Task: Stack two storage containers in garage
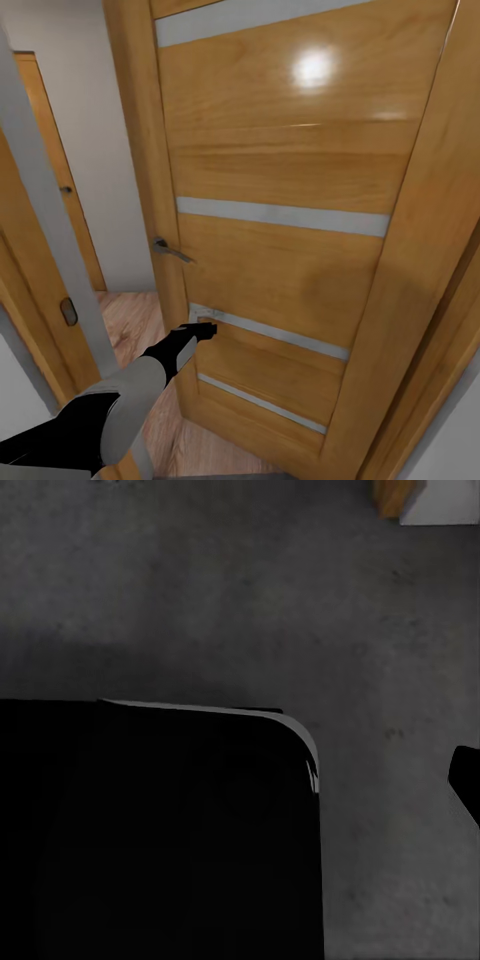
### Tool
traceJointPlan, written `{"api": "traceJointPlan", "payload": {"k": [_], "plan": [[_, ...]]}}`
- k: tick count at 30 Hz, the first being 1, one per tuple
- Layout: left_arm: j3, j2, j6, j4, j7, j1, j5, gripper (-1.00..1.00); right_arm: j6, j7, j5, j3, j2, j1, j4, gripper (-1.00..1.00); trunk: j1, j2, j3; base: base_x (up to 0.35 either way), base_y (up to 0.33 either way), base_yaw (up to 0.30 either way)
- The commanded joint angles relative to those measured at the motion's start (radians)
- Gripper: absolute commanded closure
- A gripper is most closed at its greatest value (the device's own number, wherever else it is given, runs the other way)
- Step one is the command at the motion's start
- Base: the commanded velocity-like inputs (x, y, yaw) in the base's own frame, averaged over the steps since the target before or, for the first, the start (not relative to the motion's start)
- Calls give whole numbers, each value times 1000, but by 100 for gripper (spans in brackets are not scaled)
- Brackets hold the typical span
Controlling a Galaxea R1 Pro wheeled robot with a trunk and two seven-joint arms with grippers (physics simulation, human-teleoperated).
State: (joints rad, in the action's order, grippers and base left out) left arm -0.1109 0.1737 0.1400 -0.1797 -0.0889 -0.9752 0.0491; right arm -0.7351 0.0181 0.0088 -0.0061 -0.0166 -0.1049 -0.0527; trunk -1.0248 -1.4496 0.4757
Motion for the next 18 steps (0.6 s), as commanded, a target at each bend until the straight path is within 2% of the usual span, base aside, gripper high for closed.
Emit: {"api": "traceJointPlan", "payload": {"k": [1,8,18], "plan": [[-10,1,6,-3,-2,0,9,-100,-4,2,1,-1,0,1,-2,-100,0,0,1,173,0,0],[-10,1,6,-3,-2,0,9,-100,-4,2,0,-1,0,1,-2,-100,0,0,1,263,0,0],[-10,1,6,-3,-2,0,9,-100,-4,3,0,0,0,1,-2,-100,0,0,1,39,0,0]]}}
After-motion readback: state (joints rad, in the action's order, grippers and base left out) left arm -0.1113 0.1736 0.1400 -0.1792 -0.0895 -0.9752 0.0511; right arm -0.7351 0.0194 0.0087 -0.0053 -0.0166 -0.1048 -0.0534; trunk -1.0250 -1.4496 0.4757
